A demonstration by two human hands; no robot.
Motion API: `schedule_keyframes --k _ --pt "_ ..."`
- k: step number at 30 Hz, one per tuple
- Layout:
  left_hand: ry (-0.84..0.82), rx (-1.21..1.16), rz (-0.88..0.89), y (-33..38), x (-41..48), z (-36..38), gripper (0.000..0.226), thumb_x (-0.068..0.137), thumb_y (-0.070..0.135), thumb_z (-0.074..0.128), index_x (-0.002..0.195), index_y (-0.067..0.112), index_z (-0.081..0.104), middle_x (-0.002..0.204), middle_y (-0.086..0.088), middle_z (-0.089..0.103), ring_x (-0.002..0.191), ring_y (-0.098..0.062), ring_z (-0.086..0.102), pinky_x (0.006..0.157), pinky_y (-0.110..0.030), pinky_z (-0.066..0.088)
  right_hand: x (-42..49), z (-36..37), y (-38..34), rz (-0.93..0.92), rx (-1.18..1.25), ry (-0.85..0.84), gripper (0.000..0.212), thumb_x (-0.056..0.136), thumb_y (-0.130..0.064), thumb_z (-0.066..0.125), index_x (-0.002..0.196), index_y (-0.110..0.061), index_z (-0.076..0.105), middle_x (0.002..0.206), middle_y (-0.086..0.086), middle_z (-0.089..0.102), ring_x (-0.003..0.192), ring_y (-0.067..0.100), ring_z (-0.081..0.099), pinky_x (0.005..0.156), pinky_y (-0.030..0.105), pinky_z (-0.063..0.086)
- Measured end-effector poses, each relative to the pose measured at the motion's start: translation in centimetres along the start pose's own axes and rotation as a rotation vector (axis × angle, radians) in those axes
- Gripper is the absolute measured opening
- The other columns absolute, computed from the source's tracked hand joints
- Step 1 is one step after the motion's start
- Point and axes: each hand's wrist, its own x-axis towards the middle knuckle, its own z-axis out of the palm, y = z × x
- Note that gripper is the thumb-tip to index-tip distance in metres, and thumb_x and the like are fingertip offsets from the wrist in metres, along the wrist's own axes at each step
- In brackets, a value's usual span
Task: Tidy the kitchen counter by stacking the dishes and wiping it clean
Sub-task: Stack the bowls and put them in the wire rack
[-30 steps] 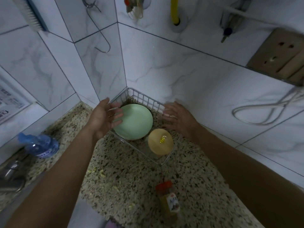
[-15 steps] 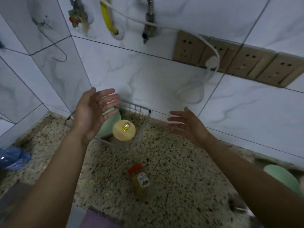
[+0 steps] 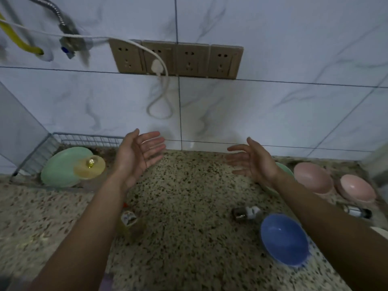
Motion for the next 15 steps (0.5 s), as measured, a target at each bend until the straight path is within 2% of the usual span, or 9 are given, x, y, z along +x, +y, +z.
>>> schedule_keyframes --k 6,9,11,15 --pt "-0.125 0.032 -0.121 -5.5 0.0 6.1 0.06 0.103 0.053 0.037 0.129 0.008 0.067 0.126 -0.015 0.072 0.122 -0.031 0.067 0.113 -0.051 0.044 -5.3 -6.3 2.8 -0.026 0.035 0.166 0.075 0.096 -0.073 0.032 0.127 -0.016 0.07 0.128 0.009 0.07 0.116 0.032 0.067 0.095 0.049 0.055" --pt "-0.162 0.068 -0.178 -8.2 -0.4 9.2 0.059 0.104 0.052 0.037 0.127 0.007 0.068 0.118 -0.013 0.075 0.118 -0.031 0.069 0.109 -0.048 0.048 -8.0 -8.9 4.6 0.003 0.087 0.248 0.084 0.088 -0.079 0.034 0.127 -0.013 0.07 0.128 0.016 0.068 0.117 0.035 0.065 0.095 0.049 0.054" --pt "-0.181 0.114 -0.22 -9.9 -0.6 10.8 0.059 0.104 0.052 0.038 0.128 0.007 0.068 0.12 -0.014 0.075 0.118 -0.032 0.068 0.104 -0.046 0.051 -9.7 -10.3 5.9 0.027 0.125 0.312 0.09 0.082 -0.081 0.036 0.128 -0.011 0.069 0.129 0.019 0.067 0.117 0.037 0.065 0.087 0.045 0.055" --pt "-0.216 0.178 -0.334 -13.8 -1.0 13.6 0.06 0.104 0.054 0.039 0.125 0.007 0.07 0.123 -0.015 0.074 0.118 -0.032 0.068 0.1 -0.044 0.053 -12.9 -12.8 9.3 0.028 0.179 0.413 0.078 0.094 -0.075 0.03 0.12 -0.014 0.07 0.114 0.012 0.073 0.108 0.032 0.066 0.089 0.044 0.049"
